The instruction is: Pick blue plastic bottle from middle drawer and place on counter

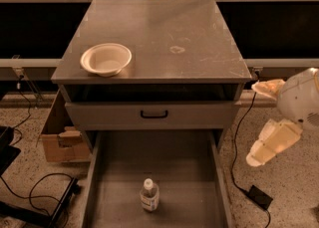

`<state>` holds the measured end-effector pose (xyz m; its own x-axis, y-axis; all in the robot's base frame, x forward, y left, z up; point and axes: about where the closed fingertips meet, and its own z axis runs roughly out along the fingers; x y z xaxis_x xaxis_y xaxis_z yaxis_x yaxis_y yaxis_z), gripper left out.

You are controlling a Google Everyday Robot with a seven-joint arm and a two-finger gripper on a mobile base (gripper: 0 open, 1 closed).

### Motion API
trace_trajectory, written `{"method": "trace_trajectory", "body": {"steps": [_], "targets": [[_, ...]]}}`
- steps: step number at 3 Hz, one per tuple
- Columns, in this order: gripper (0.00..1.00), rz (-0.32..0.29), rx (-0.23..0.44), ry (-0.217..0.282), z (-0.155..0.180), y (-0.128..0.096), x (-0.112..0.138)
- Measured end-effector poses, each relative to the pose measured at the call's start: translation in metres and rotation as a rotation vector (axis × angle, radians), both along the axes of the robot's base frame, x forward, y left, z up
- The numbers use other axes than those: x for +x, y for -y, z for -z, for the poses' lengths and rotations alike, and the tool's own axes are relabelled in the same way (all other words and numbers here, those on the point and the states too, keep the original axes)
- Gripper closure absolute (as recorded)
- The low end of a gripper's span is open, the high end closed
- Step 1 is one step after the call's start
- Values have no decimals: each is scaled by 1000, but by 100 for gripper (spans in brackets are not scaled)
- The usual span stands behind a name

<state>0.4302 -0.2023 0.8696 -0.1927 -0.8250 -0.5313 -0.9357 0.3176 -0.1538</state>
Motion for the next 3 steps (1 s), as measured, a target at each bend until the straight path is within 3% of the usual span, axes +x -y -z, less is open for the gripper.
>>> {"method": "trace_trajectory", "body": {"steps": [1,2,3], "targets": [[0,-40,149,64,54,-24,3],[0,-79,242,174,100,-47,24],[0,-91,266,248,137,-57,51]]}}
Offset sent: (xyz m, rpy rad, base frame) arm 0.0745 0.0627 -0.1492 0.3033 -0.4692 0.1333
